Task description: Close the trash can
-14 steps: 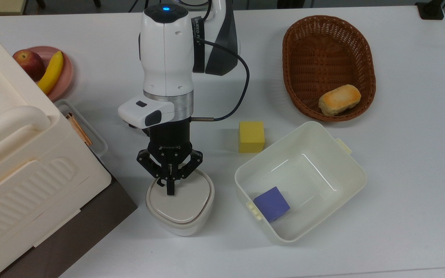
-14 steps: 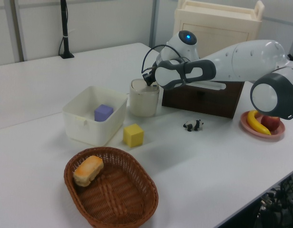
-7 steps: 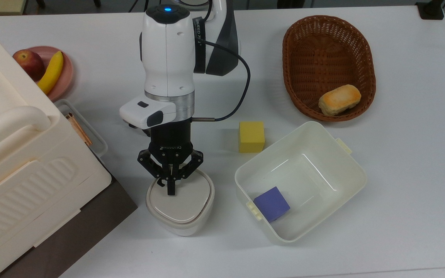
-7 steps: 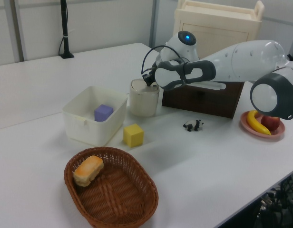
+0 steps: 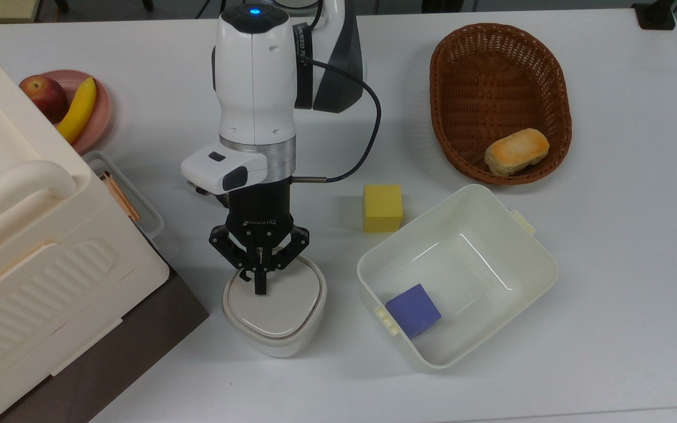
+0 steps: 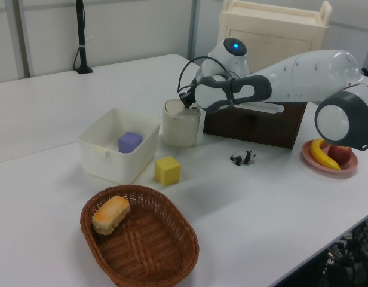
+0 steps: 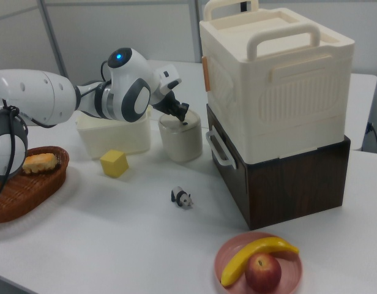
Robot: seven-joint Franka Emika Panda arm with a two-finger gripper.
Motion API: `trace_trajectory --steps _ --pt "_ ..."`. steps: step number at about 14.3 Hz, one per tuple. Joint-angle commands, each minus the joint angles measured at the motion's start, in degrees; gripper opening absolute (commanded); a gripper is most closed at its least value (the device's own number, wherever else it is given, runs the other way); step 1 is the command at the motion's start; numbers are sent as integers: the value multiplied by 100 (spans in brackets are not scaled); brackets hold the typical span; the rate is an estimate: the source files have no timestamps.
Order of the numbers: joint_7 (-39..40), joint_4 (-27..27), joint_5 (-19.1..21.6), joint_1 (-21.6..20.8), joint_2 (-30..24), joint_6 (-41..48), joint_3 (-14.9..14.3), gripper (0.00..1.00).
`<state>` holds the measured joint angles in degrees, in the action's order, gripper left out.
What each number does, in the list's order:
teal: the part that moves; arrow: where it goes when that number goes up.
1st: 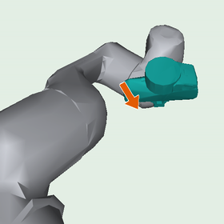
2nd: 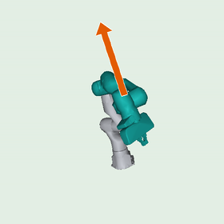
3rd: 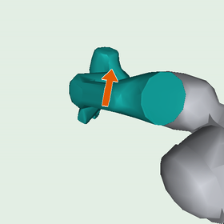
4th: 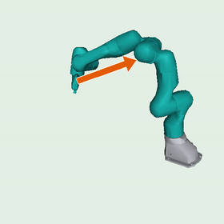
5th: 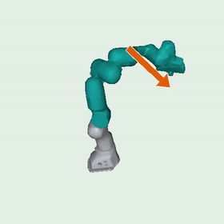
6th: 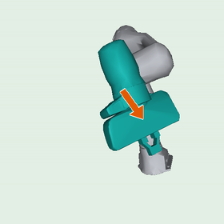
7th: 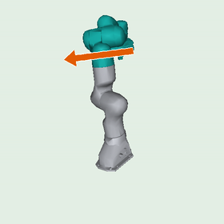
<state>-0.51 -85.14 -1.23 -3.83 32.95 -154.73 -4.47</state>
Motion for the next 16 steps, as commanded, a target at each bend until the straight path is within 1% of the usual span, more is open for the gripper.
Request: trace_trajectory --steps 1,4,5,6,7,10,11,12,14,16 --pt "-203 -407 158 -101 -569 557 -10 2" --pt "-239 -372 246 -118 -763 672 7 2" --pt "-248 -363 333 -118 -833 803 -1 2" --pt "-265 -363 403 -109 -999 1144 7 3" --pt "-265 -363 413 -118 -1140 1512 8 7" --pt "-256 -354 413 -144 -1562 2900 43 42" --pt "-265 -354 439 -153 -1737 3592 43 64" --pt "-248 -354 465 -153 -1878 4078 43 100" --pt "-230 -354 466 -188 -2098 4957 43 100" --pt "-230 -354 466 -171 -2292 5592 43 100"
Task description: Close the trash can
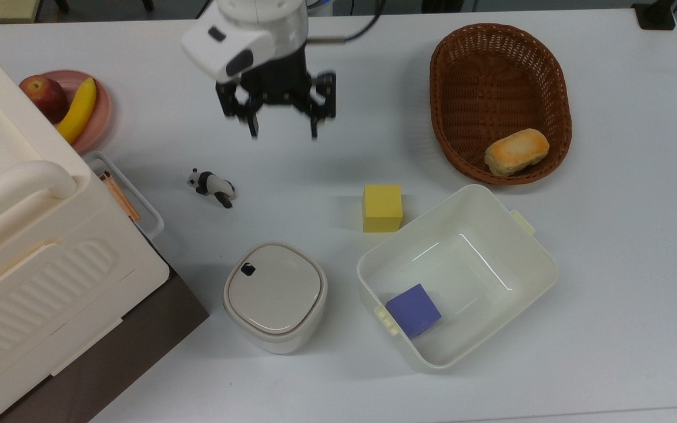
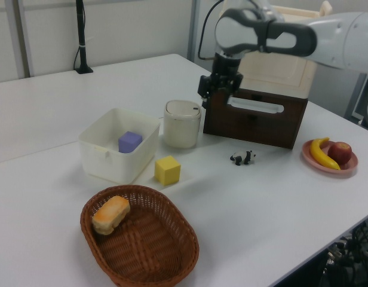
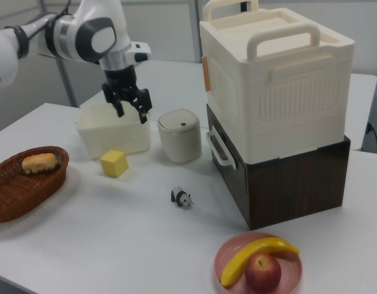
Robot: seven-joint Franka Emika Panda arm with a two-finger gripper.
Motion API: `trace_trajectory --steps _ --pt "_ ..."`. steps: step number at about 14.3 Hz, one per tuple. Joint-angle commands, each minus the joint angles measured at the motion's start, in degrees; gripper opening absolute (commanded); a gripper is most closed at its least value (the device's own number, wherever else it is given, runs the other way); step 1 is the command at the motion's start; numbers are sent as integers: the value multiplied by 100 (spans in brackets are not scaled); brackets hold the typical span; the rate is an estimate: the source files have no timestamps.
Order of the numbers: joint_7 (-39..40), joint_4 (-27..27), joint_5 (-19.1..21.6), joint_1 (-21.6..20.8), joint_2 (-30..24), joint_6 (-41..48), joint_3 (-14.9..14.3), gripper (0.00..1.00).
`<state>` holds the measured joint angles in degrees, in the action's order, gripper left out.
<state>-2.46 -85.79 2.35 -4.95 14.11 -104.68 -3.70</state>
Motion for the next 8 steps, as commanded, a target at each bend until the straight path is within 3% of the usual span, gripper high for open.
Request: trace_trajectory --steps 1,8 --pt "-27 -289 108 -24 -470 676 -43 100" --pt "-18 -140 99 99 -567 958 -123 100"
